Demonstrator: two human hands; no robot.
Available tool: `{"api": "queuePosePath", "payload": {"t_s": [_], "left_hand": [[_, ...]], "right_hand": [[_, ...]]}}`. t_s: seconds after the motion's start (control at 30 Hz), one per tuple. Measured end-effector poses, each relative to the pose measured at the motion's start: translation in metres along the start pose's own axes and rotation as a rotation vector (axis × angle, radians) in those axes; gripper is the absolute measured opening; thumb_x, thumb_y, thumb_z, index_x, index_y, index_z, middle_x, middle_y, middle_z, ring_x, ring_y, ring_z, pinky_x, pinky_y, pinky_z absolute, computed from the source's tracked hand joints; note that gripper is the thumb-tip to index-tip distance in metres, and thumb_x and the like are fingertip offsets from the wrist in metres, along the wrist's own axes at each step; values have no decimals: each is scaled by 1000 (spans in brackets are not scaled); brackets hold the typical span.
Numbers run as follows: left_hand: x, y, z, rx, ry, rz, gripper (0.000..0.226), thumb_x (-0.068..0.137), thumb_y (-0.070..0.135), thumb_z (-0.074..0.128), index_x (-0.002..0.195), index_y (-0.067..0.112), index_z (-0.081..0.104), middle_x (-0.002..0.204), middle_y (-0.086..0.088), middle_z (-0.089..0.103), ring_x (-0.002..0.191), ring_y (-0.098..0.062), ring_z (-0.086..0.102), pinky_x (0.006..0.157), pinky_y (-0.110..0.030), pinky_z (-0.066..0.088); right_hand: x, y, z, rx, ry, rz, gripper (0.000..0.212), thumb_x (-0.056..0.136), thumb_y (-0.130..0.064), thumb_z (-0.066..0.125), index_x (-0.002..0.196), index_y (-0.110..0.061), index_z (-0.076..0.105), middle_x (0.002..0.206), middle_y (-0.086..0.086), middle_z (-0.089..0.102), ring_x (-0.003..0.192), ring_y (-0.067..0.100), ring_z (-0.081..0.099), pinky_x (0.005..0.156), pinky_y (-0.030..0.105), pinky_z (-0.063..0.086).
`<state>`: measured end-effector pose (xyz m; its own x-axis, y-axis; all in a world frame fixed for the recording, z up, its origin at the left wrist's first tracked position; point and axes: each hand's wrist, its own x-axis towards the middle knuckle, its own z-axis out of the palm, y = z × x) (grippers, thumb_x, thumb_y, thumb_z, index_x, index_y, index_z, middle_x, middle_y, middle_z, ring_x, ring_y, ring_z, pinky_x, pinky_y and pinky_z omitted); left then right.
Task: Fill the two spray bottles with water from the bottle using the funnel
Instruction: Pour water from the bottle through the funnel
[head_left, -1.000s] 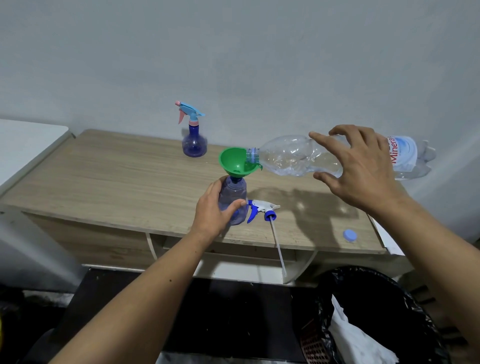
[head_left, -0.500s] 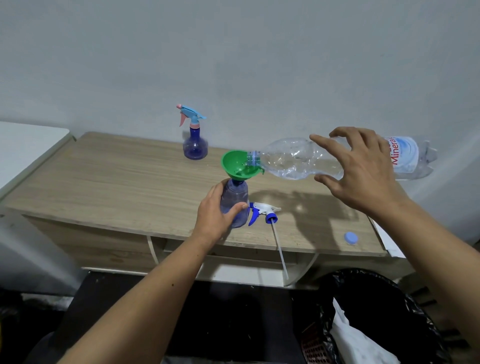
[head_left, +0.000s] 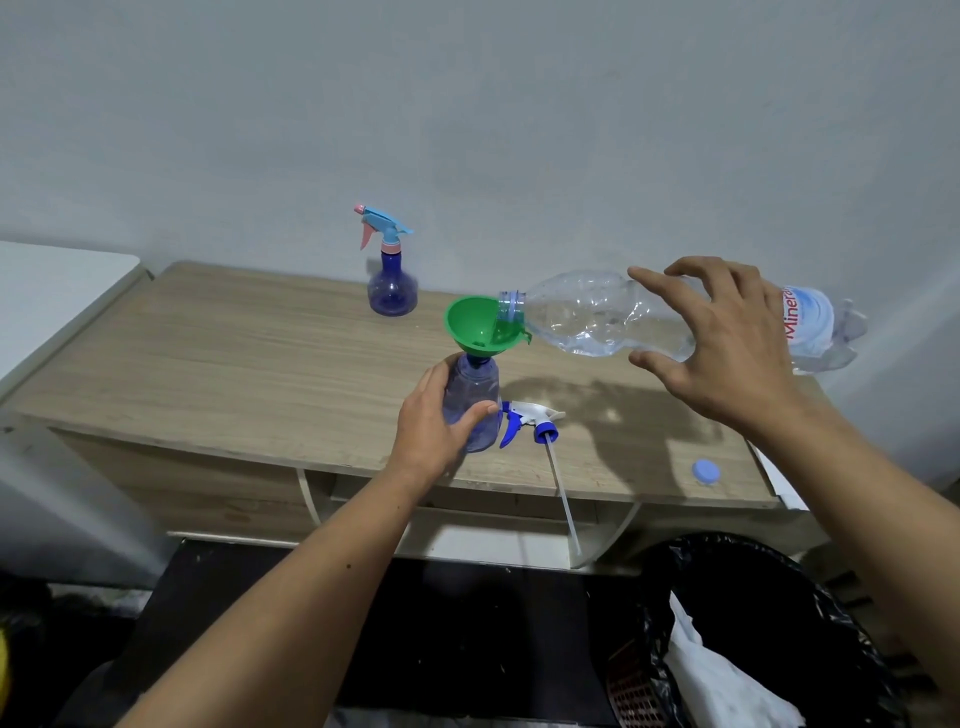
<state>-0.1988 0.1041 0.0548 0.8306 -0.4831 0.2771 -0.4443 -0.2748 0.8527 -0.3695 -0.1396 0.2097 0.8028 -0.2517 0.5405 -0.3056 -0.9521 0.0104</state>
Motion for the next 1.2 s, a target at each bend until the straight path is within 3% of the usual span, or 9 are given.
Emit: {"api": "queuePosePath", "payload": {"t_s": [0.37, 0.43, 0.47, 0.53, 0.6, 0.67, 0.8, 1.07, 1.2], "left_hand": [[1, -3, -1, 13, 8, 21, 77, 86, 38, 89, 151, 12, 55, 142, -2, 67, 127, -14, 61, 108, -29, 50], [1, -3, -1, 16, 3, 20, 78, 86, 39, 89, 150, 11, 55, 141, -2, 67, 127, -14, 61, 106, -24, 47], [1, -3, -1, 16, 3, 18, 78, 85, 39, 89, 150, 11, 55, 141, -2, 67, 127, -14, 61, 105, -22, 46], [1, -3, -1, 14, 3, 18, 78, 85, 39, 89, 150, 11, 55, 141, -1, 67, 125, -12, 61, 103, -19, 45], [1, -4, 0, 11, 6, 14, 78, 84, 38, 90, 149, 11, 55, 139, 2, 66, 122, -8, 59, 101, -16, 43], [1, -5, 0, 4, 4, 12, 78, 84, 38, 90, 149, 12, 55, 138, 3, 66, 122, -9, 59, 102, -18, 45], [2, -9, 1, 9, 9, 26, 76, 85, 37, 90, 148, 12, 56, 137, -1, 68, 121, -14, 63, 104, -29, 51], [4, -14, 3, 0, 8, 51, 74, 84, 37, 91, 146, 14, 57, 134, -2, 69, 118, -21, 67, 103, -38, 56], [4, -16, 3, -15, 3, 64, 74, 85, 38, 90, 147, 14, 56, 134, -2, 69, 118, -21, 68, 103, -38, 56]], "right_hand": [[-17, -7, 23, 241, -40, 141, 84, 77, -50, 87, 151, -46, 46, 141, -4, 51, 128, 29, 47, 102, 38, 31], [-19, -9, 28, 324, -37, 169, 86, 75, -49, 89, 150, -43, 47, 140, -4, 53, 124, 27, 53, 106, 38, 38], [-20, -9, 30, 375, -29, 183, 87, 74, -48, 90, 149, -40, 48, 140, -4, 54, 123, 23, 55, 106, 33, 42], [-23, -12, 33, 466, -19, 221, 88, 73, -43, 93, 149, -36, 49, 139, -6, 55, 120, 13, 54, 96, 7, 38], [-26, -14, 35, 543, -3, 266, 86, 73, -38, 94, 148, -33, 51, 137, -6, 54, 117, 10, 54, 85, -4, 34], [-29, -15, 36, 610, 21, 315, 85, 73, -36, 95, 146, -34, 52, 136, -4, 53, 117, 10, 55, 89, 1, 37], [-33, -15, 42, 678, 55, 412, 84, 72, -41, 95, 144, -39, 50, 137, -4, 53, 121, 10, 56, 103, 30, 47], [-44, -14, 63, 840, 123, 609, 84, 71, -47, 95, 139, -42, 46, 143, 2, 51, 126, 17, 61, 107, 46, 55], [-46, -16, 72, 850, 152, 649, 85, 72, -50, 93, 141, -39, 43, 140, 5, 52, 124, 17, 63, 106, 46, 55]]}}
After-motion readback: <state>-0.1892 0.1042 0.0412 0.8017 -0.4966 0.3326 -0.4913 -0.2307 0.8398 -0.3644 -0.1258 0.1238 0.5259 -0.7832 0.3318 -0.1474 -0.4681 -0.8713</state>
